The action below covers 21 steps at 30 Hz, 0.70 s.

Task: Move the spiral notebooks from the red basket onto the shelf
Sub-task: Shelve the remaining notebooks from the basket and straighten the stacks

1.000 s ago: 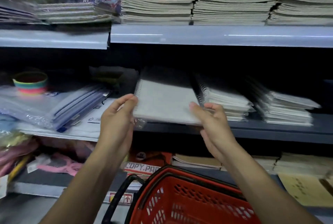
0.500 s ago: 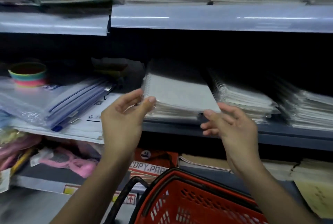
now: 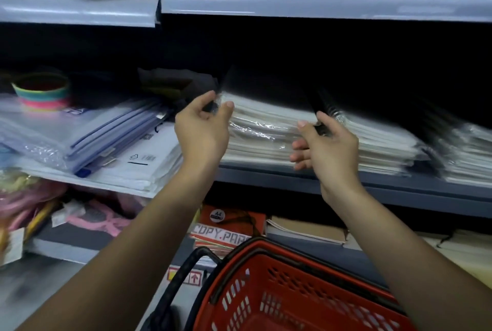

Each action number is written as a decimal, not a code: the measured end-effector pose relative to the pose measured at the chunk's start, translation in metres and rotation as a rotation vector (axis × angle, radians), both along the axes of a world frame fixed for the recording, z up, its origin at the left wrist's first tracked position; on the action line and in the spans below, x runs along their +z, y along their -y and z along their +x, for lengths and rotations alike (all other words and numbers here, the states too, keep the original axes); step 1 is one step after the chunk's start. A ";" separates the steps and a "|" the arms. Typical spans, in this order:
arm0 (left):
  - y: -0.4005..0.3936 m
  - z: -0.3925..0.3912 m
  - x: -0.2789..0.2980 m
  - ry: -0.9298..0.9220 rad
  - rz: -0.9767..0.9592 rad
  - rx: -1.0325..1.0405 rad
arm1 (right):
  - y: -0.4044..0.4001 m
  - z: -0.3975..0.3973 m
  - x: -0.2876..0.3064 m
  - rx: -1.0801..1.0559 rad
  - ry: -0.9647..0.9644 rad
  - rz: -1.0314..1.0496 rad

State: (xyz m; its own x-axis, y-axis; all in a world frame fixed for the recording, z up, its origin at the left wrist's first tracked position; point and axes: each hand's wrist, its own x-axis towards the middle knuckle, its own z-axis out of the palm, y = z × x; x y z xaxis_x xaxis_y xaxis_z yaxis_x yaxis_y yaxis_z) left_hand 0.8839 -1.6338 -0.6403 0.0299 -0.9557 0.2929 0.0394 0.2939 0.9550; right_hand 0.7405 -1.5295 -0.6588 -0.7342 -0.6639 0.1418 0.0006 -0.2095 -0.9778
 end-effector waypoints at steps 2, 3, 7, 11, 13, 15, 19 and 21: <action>-0.012 0.010 -0.002 0.037 -0.012 -0.007 | -0.017 0.002 -0.004 0.036 -0.083 0.016; -0.020 0.016 -0.004 0.055 -0.024 -0.022 | -0.028 0.004 -0.007 0.055 -0.120 0.035; -0.056 0.032 -0.032 0.098 0.000 -0.080 | -0.080 0.007 -0.038 0.135 -0.140 0.190; -0.099 0.034 -0.104 0.268 0.210 -0.200 | -0.137 0.011 -0.103 0.276 -0.075 0.486; -0.122 0.032 -0.146 0.412 0.396 -0.351 | -0.165 0.014 -0.142 0.394 -0.020 0.709; -0.140 0.030 -0.179 0.704 0.474 -0.525 | -0.184 0.019 -0.179 0.495 -0.020 0.934; -0.180 0.026 -0.220 1.350 0.275 -0.805 | -0.198 0.043 -0.228 0.682 -0.176 1.285; -0.196 0.030 -0.238 1.554 0.291 -0.909 | -0.206 0.058 -0.243 0.757 -0.228 1.384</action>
State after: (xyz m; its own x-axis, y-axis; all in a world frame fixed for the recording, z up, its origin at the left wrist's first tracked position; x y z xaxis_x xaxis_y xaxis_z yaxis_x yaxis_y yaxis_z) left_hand 0.9138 -1.4378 -0.8788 -0.5760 -0.5374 -0.6160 -0.7996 0.5270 0.2879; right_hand 0.7983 -1.3234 -0.9020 -0.2386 -0.5536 -0.7978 -0.4786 0.7819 -0.3994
